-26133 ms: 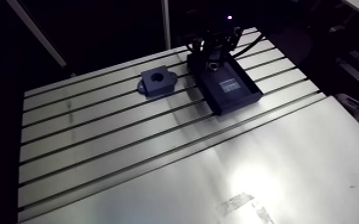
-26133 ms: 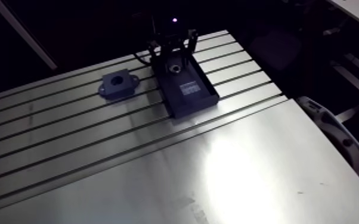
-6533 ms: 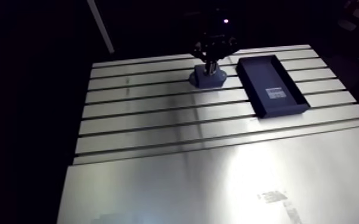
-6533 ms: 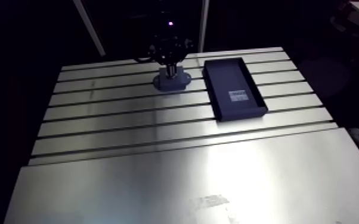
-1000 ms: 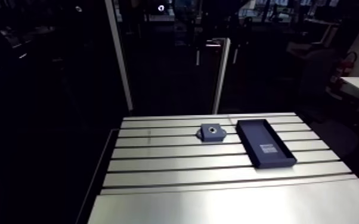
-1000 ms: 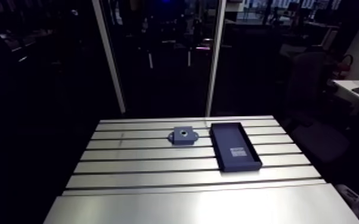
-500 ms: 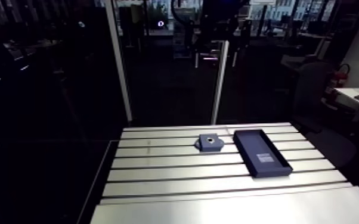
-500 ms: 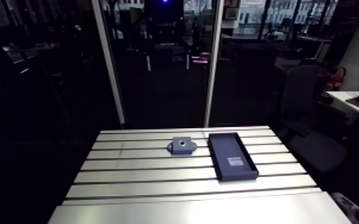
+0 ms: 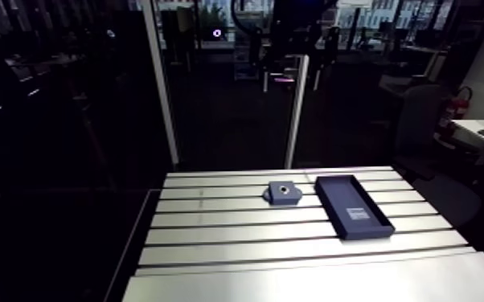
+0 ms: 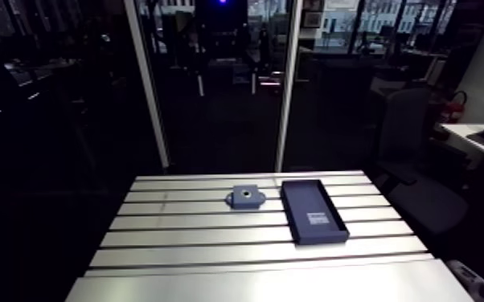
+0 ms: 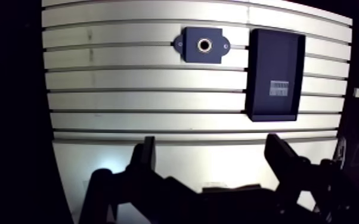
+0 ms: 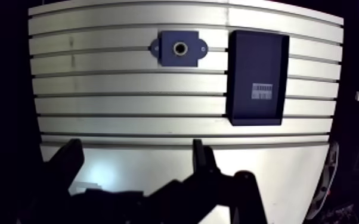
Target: Pick up the bearing and press it into the housing until flush.
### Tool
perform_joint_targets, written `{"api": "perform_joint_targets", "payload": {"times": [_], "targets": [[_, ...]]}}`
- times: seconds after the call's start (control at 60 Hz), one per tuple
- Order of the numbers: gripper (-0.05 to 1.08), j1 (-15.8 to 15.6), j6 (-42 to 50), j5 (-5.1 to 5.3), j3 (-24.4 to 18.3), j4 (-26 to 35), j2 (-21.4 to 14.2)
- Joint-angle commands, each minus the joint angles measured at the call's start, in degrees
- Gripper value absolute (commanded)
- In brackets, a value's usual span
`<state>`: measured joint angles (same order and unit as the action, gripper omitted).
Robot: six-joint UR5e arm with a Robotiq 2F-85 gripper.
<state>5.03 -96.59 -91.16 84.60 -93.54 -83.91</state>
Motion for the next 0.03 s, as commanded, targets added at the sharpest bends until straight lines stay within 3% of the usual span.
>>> {"api": "perform_joint_targets", "payload": {"times": [0.017,0.033], "targets": [[0.01,-0.02,-0.21,-0.02,-0.1,-0.1,0.02],[0.01,-0.01,-0.22,-0.02,-0.1,-0.11,0.1]]}}
